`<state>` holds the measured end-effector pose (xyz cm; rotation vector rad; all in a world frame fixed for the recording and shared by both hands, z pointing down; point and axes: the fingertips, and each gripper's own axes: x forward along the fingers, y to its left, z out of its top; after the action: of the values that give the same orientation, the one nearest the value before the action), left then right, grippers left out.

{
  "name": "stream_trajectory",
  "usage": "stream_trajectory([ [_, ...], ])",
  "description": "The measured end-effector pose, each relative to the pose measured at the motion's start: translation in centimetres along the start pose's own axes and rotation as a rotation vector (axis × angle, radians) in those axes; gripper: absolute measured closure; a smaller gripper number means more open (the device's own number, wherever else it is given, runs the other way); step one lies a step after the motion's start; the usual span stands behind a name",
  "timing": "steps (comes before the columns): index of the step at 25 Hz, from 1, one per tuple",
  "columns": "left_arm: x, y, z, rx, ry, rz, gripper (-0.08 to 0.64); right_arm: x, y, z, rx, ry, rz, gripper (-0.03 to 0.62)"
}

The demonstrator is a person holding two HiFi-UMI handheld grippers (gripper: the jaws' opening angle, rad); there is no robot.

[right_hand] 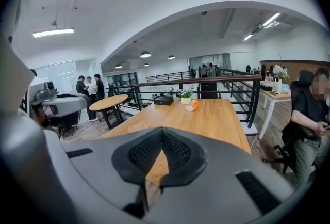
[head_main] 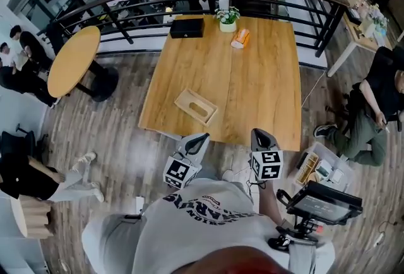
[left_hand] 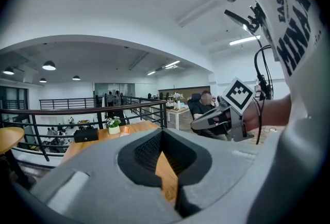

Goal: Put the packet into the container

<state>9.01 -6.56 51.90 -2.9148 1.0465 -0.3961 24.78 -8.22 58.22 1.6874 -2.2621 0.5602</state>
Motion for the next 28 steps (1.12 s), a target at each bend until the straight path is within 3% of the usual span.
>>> stream_trajectory([
  [12,2.1,-0.3,0.5,0.001,-0.055,-0.04,0.561,0.0,-0.3,-0.2,0.016,-0.042,-0.027,0.583],
  [19,3.9,2.7,2.3,-0.029,-0.146,-0.039,0.561,0.5,-1.1,1.3,0.024,-0.057,-0.096,0.583],
  [28,5.7,8.5,0.6,-0.086,-0.13,-0.046,0.561,5.8,-0.1,2.3,0.014,0.011,-0.097,0.582],
])
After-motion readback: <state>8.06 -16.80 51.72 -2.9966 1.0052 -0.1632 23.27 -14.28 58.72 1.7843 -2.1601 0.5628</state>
